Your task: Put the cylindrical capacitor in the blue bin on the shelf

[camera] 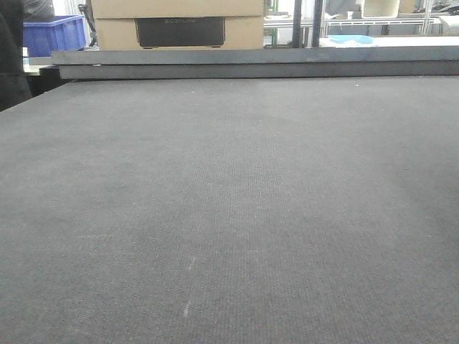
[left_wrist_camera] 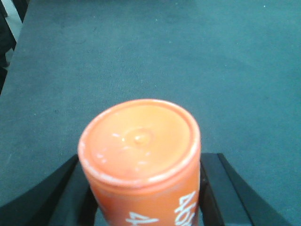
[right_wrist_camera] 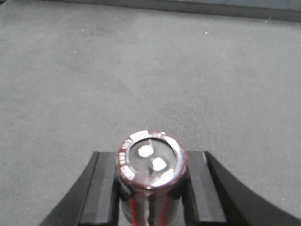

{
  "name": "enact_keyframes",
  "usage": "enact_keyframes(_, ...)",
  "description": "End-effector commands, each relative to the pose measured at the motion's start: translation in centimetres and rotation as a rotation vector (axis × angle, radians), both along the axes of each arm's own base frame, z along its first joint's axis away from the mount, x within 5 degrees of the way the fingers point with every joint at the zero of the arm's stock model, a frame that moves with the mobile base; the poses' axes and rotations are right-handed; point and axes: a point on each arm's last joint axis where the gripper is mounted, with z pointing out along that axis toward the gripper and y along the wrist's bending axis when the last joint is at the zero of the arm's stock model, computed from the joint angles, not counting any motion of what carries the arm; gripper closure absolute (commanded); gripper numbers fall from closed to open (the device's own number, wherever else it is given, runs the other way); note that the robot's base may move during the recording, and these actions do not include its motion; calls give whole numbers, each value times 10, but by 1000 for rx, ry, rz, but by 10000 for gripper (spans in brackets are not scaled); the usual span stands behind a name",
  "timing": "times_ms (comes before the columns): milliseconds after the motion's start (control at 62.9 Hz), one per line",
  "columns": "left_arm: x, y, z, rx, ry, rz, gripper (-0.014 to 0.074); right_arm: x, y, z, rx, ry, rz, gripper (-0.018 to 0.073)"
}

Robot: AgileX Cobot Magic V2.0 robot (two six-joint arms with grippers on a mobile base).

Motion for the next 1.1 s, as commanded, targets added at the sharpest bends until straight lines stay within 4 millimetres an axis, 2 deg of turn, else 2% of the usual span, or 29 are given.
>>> enact_keyframes(0, -1, 0, 3, 0, -19, -5, 707, -2, 0, 4, 4, -27, 0, 720)
enact_keyframes(1080, -1, 0, 3, 0, -21, -5, 707, 0, 0, 5, 7, -41, -3, 721)
